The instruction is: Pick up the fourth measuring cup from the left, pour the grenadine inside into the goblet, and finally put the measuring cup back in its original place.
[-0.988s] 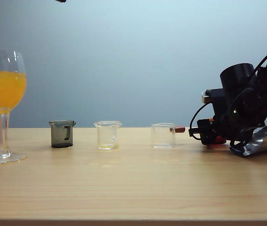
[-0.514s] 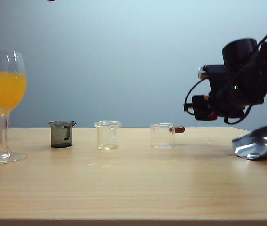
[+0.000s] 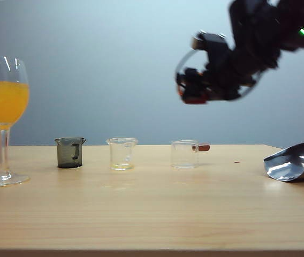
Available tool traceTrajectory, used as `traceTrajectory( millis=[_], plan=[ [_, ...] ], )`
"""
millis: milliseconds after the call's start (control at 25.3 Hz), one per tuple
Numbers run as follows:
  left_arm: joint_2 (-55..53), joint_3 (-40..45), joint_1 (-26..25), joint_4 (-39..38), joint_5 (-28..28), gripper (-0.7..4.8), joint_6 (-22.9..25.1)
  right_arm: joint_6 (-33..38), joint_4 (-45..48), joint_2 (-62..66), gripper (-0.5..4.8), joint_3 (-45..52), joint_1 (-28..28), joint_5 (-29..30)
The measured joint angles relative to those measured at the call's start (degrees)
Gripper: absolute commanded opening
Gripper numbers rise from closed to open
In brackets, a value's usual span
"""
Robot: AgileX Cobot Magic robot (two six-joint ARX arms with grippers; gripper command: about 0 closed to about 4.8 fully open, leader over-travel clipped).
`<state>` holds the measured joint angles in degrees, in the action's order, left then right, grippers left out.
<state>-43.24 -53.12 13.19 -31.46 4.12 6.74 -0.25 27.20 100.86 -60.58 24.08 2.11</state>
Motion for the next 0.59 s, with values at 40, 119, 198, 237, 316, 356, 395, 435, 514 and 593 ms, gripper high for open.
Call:
traceTrajectory(
  millis=[40,119,198,237,316,356,395,435,514,593],
  plan=[
    [0.7,0.0,-2.1,-0.9,1.9,-0.05,0.0,0.1,-1.8,0.0,1.98,-1.5,0.9,0.8],
    [2.0,0.0,-5.7,-2.5,4.3,-0.05,-0.1,0.4,-5.8,0.0,1.98,-5.0,3.2,2.3],
    [3.3,0.0,-7.3,-3.9,4.7,-0.05,0.0,0.6,-9.0,0.0,1.98,-8.2,5.6,2.5],
    [4.3,0.0,-8.4,-5.2,5.2,-0.05,0.8,0.6,-9.7,0.0,1.97,-10.6,7.8,2.5],
    [5.1,0.0,-9.1,-7.1,5.8,-0.05,1.2,0.7,-10.0,0.1,1.98,-14.6,11.3,2.7],
    [5.5,0.0,-9.2,-7.9,6.3,-0.05,1.2,0.7,-10.0,0.2,1.97,-16.3,12.4,2.7],
    [5.6,0.0,-9.2,-8.5,7.0,-0.05,1.2,0.7,-10.0,0.5,1.97,-17.7,13.2,2.7],
    [5.8,0.0,-9.2,-9.5,8.0,-0.05,1.2,0.7,-10.0,0.9,1.97,-19.4,14.3,2.9],
    [6.5,0.0,-9.2,-11.4,8.6,-0.05,1.2,0.7,-10.6,2.3,1.97,-22.5,15.8,3.1],
    [7.7,0.0,-9.2,-12.4,8.5,-0.05,1.2,0.7,-12.9,4.9,1.97,-26.7,17.0,3.1]
  ],
)
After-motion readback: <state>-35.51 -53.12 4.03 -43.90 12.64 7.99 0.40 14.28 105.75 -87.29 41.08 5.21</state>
